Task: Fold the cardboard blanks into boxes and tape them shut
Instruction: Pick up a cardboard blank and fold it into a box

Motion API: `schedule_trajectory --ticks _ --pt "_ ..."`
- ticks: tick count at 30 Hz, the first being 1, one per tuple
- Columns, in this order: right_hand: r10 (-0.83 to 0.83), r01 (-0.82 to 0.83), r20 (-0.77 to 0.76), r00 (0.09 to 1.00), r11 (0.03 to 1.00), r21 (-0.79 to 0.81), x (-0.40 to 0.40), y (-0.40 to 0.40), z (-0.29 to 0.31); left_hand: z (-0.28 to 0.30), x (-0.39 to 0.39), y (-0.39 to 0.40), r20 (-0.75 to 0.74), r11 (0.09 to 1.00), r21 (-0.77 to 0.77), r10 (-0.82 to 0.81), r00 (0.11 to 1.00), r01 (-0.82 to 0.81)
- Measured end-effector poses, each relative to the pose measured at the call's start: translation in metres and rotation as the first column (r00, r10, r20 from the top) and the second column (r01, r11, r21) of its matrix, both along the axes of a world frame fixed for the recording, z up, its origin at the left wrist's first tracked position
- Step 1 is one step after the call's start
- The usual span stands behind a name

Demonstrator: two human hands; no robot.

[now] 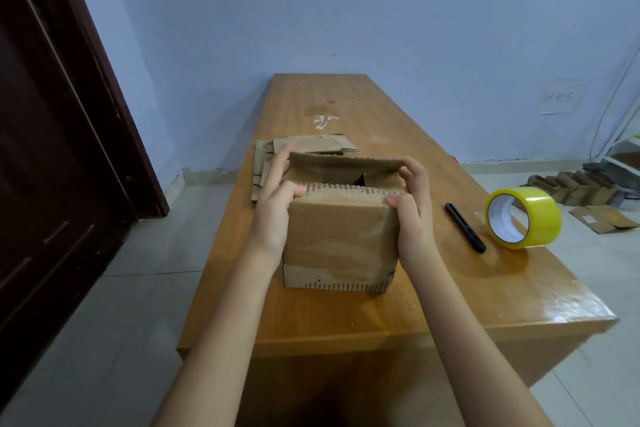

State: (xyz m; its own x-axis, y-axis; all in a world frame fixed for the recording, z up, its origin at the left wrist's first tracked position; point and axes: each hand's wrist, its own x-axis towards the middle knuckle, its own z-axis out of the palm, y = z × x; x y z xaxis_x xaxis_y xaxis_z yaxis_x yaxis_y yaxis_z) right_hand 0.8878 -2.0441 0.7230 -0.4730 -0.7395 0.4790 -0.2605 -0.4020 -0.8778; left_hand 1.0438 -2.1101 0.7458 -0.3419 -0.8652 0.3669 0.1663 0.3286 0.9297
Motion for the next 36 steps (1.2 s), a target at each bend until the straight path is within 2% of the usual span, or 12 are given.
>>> schedule_trajectory --ticks 6,10,13,19,26,30,36 --pt "0.012 -0.010 0.018 1.000 0.998 -0.069 -0.003 -0.004 -0.005 -0.014 0.002 -0.007 0.012 0.998 -0.053 0.046 0.999 -0.045" --pt "0.050 -0.051 -0.012 0.999 0.994 -0.092 -0.011 -0.012 -0.006 -0.018 0.000 -0.016 0.057 0.983 -0.169 0.076 0.996 -0.065" --pt "0.077 -0.077 -0.001 0.997 0.994 -0.077 -0.022 -0.027 -0.004 -0.019 -0.011 -0.028 0.065 0.986 -0.158 0.066 0.996 -0.055" --pt "0.062 -0.063 -0.010 0.998 0.989 -0.134 -0.040 -0.048 -0.011 -0.022 -0.032 -0.049 0.014 0.974 -0.178 0.144 0.989 -0.140" --pt "0.071 -0.079 -0.093 0.993 0.994 -0.082 -0.039 -0.041 -0.013 -0.031 -0.022 -0.044 0.004 0.984 -0.181 -0.006 1.000 0.007" --pt "0.141 -0.143 -0.086 0.986 0.990 -0.013 -0.025 -0.040 -0.011 -0.032 -0.012 -0.033 -0.057 0.995 -0.103 0.002 0.998 -0.008" --pt "0.143 -0.147 -0.047 0.989 0.983 -0.108 -0.022 -0.048 -0.019 -0.038 -0.008 -0.042 -0.126 0.988 -0.155 -0.018 0.992 -0.001"
